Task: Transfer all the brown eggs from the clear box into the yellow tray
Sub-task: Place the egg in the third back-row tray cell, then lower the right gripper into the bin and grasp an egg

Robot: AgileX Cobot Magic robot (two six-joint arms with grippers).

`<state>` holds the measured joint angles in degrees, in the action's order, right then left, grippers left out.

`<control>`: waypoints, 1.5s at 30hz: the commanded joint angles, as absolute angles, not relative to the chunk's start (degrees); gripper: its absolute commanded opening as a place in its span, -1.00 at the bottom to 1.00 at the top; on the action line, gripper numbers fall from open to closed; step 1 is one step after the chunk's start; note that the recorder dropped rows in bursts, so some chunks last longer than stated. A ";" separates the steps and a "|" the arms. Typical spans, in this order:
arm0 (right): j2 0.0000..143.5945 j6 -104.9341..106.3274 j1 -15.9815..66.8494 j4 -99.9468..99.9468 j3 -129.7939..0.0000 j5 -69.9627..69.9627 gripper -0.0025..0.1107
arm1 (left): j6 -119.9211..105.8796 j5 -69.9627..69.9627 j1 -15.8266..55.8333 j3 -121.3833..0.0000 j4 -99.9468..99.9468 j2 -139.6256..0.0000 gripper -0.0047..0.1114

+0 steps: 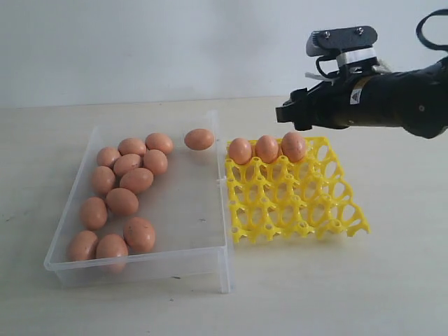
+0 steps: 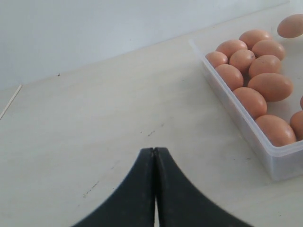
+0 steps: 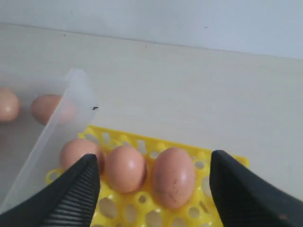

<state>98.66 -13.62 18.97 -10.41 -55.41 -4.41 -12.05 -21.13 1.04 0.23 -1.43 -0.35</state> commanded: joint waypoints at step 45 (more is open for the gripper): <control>126.28 9.23 45.35 21.35 -99.96 50.65 0.14 | -11.73 -20.70 1.15 0.00 -1.43 0.00 -0.92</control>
<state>124.97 8.23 45.03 21.09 -97.93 49.33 -12.05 -21.13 1.04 0.23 -1.43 -0.35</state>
